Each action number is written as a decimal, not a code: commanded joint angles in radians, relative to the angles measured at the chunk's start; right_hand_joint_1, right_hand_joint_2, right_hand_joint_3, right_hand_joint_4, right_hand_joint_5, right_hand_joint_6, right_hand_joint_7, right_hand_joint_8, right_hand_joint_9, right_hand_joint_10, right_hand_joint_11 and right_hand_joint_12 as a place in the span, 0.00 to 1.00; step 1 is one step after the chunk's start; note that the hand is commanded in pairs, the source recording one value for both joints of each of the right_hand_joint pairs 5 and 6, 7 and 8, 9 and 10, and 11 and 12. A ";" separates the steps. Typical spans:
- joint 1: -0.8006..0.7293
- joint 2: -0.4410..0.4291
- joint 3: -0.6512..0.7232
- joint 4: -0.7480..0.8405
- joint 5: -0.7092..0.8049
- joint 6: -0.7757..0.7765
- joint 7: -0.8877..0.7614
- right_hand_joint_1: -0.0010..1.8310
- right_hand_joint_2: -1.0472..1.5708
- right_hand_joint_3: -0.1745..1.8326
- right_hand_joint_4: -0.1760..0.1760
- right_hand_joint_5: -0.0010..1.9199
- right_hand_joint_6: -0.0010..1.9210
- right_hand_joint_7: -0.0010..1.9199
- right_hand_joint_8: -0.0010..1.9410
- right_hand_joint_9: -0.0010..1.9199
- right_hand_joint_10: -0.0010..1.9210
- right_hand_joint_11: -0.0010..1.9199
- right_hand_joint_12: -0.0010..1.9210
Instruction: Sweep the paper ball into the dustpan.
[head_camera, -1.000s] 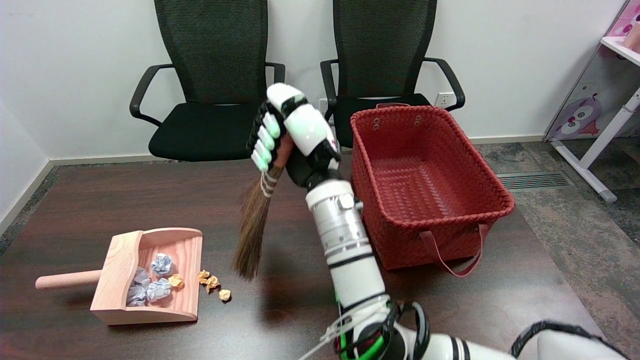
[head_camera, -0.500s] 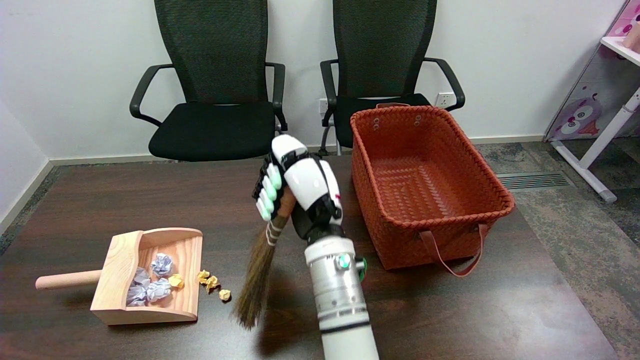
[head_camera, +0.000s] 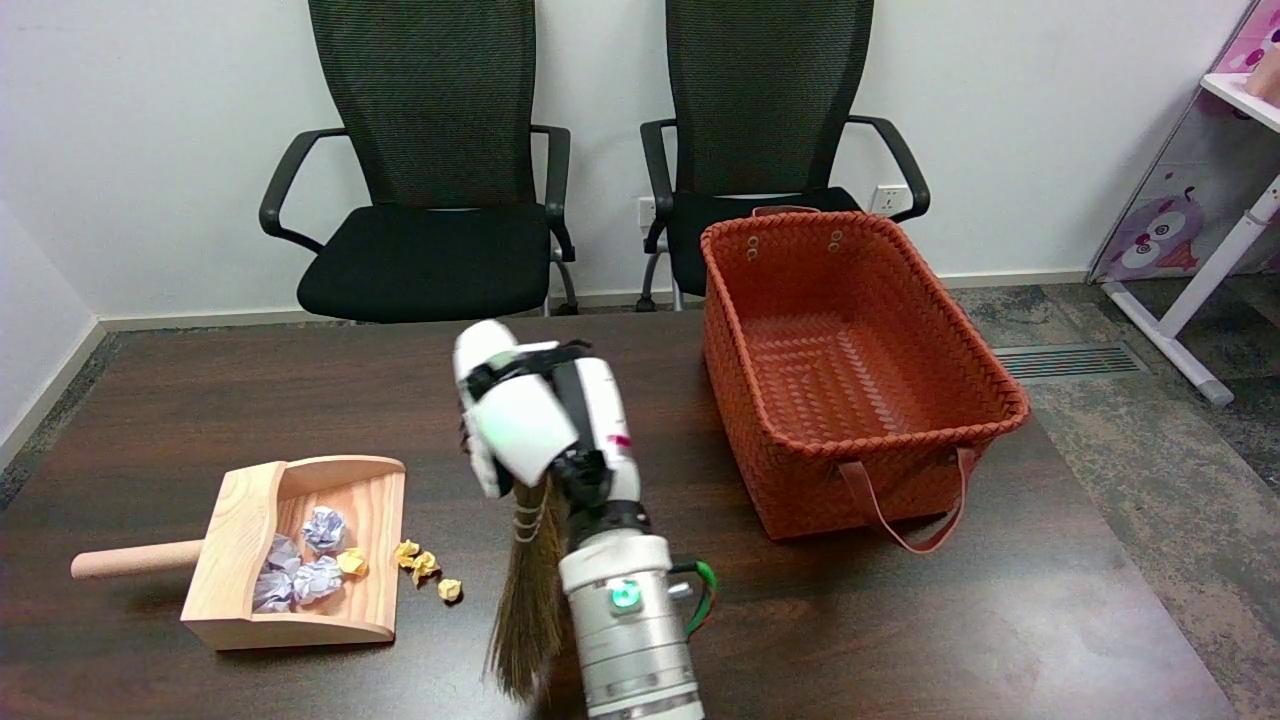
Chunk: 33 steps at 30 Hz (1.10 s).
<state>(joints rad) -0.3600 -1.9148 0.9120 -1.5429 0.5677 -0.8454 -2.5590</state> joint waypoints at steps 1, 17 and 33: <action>-0.004 -0.211 0.196 0.065 -0.591 0.383 -0.006 0.27 1.00 0.59 0.61 1.00 1.00 1.00 0.99 1.00 1.00 1.00 1.00; 0.254 -0.214 0.281 0.282 -0.713 0.472 -0.004 0.27 1.00 0.64 0.62 1.00 1.00 1.00 0.99 1.00 1.00 1.00 1.00; 0.299 -0.222 0.317 0.478 -0.607 0.282 -0.004 0.26 1.00 0.71 0.63 1.00 1.00 1.00 0.99 1.00 1.00 1.00 1.00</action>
<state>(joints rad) -0.1509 -2.1171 1.1790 -1.2480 -0.0474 -0.4826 -2.5633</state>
